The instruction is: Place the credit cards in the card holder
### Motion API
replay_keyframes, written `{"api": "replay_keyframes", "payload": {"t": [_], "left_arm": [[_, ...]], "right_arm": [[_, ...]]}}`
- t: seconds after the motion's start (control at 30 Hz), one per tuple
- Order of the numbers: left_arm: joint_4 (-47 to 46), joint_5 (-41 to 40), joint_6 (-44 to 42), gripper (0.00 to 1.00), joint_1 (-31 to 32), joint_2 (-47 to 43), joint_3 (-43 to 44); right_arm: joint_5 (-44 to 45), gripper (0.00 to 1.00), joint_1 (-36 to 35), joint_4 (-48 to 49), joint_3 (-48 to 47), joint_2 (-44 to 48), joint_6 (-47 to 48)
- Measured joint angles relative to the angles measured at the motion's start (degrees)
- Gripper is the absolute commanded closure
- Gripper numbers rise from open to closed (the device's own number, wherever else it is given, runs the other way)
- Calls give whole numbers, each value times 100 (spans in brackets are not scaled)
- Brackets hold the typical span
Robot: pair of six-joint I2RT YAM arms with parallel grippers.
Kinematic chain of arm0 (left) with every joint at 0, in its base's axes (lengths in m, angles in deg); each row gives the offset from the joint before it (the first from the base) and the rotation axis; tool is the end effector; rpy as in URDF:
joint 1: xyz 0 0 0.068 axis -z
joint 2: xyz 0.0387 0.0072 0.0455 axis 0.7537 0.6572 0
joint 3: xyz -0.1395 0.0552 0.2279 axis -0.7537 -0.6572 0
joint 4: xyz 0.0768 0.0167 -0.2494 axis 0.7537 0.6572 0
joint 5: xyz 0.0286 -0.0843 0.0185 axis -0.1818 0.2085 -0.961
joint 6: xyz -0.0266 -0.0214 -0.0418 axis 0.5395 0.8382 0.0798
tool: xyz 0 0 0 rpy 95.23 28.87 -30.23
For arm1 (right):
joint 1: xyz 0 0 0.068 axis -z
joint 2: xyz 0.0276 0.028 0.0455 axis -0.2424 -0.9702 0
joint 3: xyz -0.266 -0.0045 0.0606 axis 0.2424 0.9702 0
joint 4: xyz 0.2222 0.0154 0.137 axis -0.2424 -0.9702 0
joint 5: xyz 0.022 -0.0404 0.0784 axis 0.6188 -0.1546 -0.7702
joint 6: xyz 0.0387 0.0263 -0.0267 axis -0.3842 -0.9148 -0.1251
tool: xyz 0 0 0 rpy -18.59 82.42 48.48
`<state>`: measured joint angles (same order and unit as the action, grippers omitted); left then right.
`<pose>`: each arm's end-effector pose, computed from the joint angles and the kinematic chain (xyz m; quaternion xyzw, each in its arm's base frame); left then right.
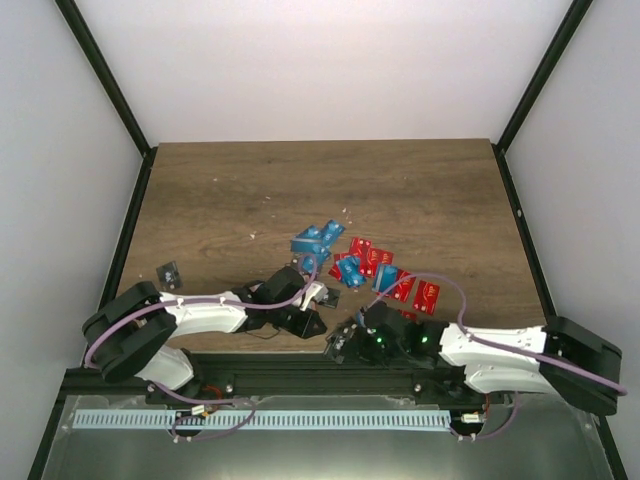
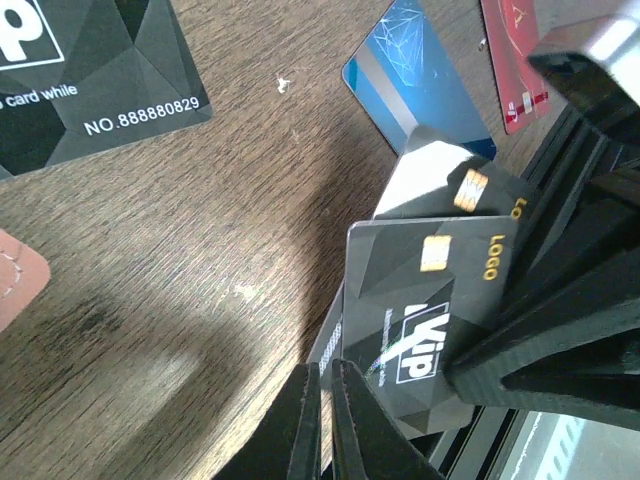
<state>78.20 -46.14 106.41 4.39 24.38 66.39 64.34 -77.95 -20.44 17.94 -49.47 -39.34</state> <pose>0.1379 -0.2121 0.1326 0.2602 0.8856 -0.3746 0.0877 0.0709 0.1648 0.1244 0.0531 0.9265 0.3724 0.0116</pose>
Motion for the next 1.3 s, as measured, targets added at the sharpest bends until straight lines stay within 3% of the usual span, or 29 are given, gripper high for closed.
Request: {"api": "replay_keyframes", "payload": {"t": [0.37, 0.5, 0.67, 1.0, 1.3], "left_arm": [[57, -310, 118, 93, 0, -348, 42], [55, -446, 118, 83, -20, -654, 90], [-85, -328, 153, 70, -229, -1060, 37], [-1239, 774, 713, 51, -564, -1488, -824], [-1764, 1069, 949, 47, -581, -2033, -1010]], "right_arm": [[468, 99, 223, -1104, 37, 1587, 103], [452, 98, 605, -1292, 37, 1803, 472], [155, 98, 1097, -1091, -22, 1674, 1189], [-610, 99, 1381, -514, -481, 1504, 2192], [-1388, 99, 1432, 4, -564, 1504, 2671]]}}
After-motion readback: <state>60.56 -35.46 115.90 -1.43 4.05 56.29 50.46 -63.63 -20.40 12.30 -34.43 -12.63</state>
